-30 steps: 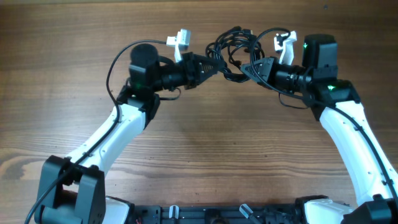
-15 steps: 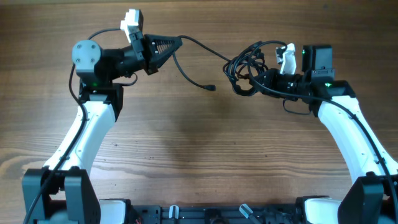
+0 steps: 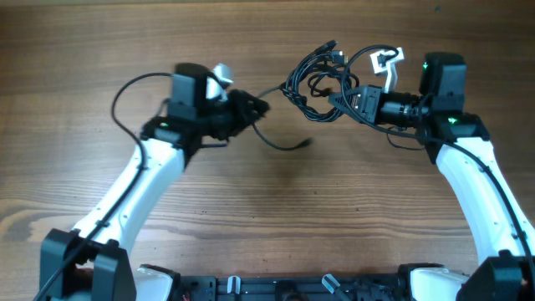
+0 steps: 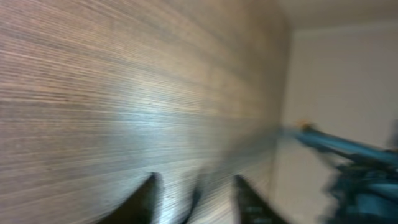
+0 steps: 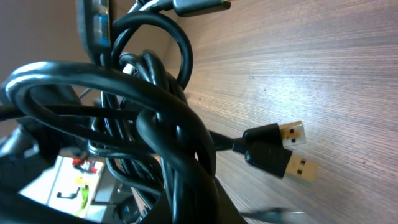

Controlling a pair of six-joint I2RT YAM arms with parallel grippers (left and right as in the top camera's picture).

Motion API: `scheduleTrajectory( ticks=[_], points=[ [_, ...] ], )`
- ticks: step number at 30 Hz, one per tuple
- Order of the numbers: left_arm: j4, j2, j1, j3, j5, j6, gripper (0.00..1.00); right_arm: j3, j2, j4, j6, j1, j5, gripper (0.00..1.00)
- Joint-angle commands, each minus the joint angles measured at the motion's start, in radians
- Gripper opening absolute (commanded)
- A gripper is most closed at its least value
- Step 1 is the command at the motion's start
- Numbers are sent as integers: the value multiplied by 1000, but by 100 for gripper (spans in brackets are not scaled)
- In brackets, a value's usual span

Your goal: Untangle cables

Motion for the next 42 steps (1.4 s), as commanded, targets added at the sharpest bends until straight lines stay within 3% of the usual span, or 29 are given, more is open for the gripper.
scheduleTrajectory(
  ticks=[1, 4, 11, 15, 19, 24, 29, 33, 39, 41, 42],
  points=[
    [-31, -14, -95, 1, -303, 60, 75, 2, -24, -16, 55, -2, 28, 4],
    [-32, -14, -118, 1, -410, 61, 85, 2, -24, -80, -11, -3, 77, 4],
    [21, -34, -53, 71, -315, 218, 85, 2, -24, -192, -196, -3, 160, 4],
    [94, -33, -19, 108, -67, 294, 87, 2, -24, -217, -424, -2, 124, 4],
    [141, -27, -21, 108, 106, 295, 87, 2, -24, -216, -652, -3, 17, 4],
    [138, 9, -25, 108, 225, 296, 88, 2, -24, -223, -774, -2, 0, 4],
    [137, 35, -40, 108, 382, 327, 86, 2, -17, -224, -771, -3, 1, 4],
    [126, 41, -61, 108, 404, 352, 75, 2, -17, -223, -746, -3, -3, 4],
    [122, 82, -125, 108, 277, 346, 64, 2, -17, -223, -719, -3, -82, 4],
    [124, 99, -154, 108, 229, 343, 58, 2, -17, -222, -710, -3, -100, 4],
    [126, 108, -172, 108, 190, 343, 48, 2, -17, -220, -687, -3, -111, 4]
  ],
)
